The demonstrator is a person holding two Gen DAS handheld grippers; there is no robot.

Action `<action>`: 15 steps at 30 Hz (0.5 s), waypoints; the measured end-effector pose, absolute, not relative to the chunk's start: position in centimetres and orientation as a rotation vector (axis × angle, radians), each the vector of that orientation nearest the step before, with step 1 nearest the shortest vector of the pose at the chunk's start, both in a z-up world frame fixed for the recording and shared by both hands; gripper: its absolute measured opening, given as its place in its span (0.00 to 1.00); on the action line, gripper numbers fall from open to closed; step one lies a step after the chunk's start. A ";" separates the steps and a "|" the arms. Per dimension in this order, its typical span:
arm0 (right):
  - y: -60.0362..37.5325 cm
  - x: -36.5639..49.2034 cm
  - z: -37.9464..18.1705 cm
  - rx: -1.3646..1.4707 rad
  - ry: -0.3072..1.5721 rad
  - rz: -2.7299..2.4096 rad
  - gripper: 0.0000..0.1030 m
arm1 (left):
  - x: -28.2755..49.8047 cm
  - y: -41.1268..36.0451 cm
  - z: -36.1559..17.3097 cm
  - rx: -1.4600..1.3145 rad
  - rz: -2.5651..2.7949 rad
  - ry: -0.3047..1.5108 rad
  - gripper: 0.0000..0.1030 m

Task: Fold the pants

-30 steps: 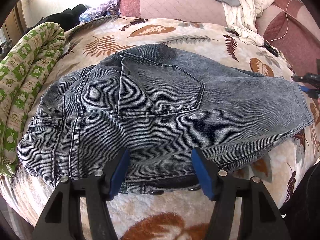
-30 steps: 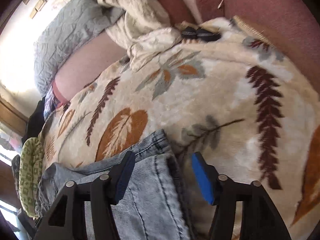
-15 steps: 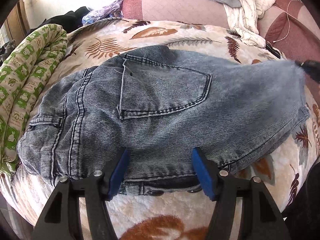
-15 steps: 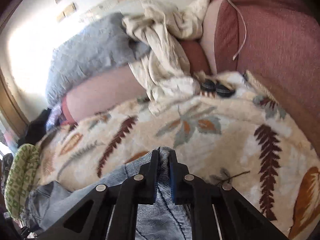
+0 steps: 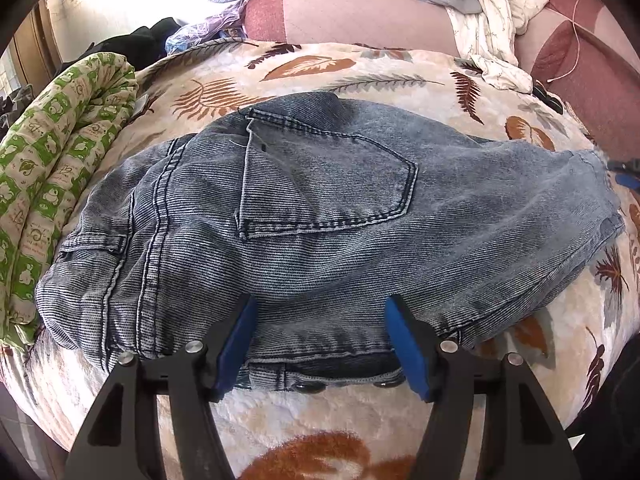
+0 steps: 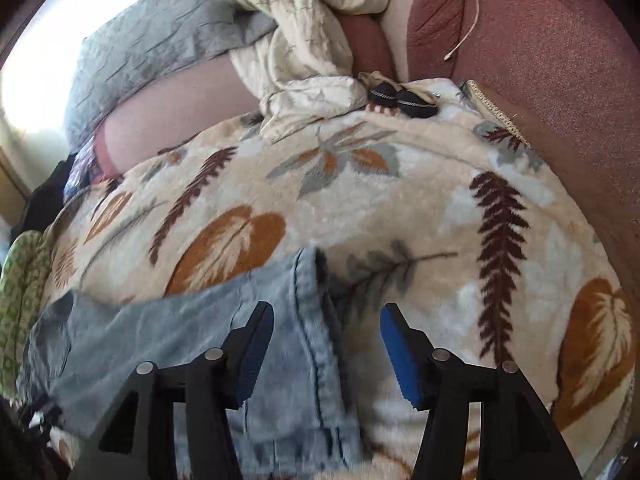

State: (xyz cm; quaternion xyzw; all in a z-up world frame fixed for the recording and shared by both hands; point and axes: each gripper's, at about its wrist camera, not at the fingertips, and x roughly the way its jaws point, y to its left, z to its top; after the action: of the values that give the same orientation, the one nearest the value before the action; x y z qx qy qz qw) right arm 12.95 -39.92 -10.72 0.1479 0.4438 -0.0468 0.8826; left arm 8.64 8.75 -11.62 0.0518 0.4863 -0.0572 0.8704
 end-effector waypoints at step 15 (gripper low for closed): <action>-39.2 8.1 -13.7 0.275 1.024 -0.113 0.13 | 8.1 9.0 -11.2 0.087 -0.122 1.019 0.66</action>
State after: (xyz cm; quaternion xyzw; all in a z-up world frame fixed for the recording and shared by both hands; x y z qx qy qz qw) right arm 8.09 -39.18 -13.70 0.1313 0.4881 -0.0537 0.8612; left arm 8.07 9.05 -11.22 0.0416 0.4873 -0.0581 0.8703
